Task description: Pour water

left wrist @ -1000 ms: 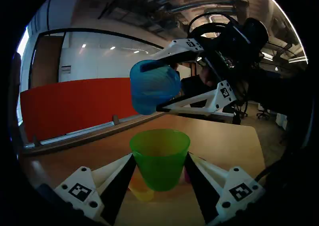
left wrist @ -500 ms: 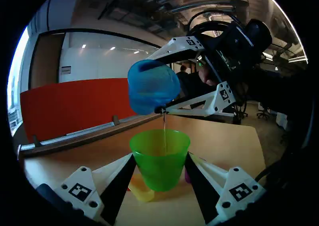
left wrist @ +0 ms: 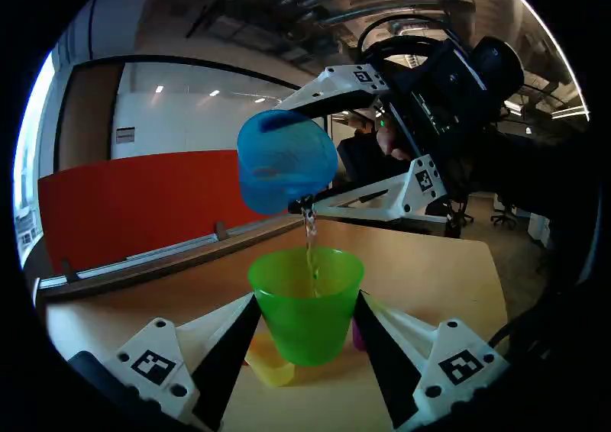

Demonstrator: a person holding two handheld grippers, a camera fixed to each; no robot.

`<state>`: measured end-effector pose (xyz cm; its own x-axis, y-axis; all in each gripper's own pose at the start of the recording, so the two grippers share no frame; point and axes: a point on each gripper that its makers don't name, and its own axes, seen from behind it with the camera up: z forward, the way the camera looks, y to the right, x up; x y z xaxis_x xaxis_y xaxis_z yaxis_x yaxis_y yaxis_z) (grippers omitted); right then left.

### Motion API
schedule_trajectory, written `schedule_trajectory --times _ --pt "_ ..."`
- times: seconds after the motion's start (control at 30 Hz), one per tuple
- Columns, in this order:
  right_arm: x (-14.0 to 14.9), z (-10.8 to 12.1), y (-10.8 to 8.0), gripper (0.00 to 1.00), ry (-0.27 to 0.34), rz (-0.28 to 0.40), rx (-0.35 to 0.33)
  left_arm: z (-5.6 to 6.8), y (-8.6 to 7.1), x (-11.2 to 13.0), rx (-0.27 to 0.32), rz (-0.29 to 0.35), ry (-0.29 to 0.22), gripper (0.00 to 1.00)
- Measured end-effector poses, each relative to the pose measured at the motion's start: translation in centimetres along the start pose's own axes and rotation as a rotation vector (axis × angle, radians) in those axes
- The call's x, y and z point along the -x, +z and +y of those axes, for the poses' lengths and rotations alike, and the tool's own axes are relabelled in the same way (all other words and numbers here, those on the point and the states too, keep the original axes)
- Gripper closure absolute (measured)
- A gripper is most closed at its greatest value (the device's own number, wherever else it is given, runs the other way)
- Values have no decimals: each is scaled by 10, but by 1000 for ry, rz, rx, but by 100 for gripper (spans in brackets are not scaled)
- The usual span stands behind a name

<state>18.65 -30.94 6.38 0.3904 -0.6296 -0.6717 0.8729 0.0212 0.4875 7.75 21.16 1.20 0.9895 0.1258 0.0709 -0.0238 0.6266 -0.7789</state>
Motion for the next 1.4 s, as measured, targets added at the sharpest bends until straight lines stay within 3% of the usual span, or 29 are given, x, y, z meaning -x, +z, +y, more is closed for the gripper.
schedule_trajectory --times 1.4 --pt "-10 12 3 10 -94 -6 22 1 -5 -4 1 9 4 17"
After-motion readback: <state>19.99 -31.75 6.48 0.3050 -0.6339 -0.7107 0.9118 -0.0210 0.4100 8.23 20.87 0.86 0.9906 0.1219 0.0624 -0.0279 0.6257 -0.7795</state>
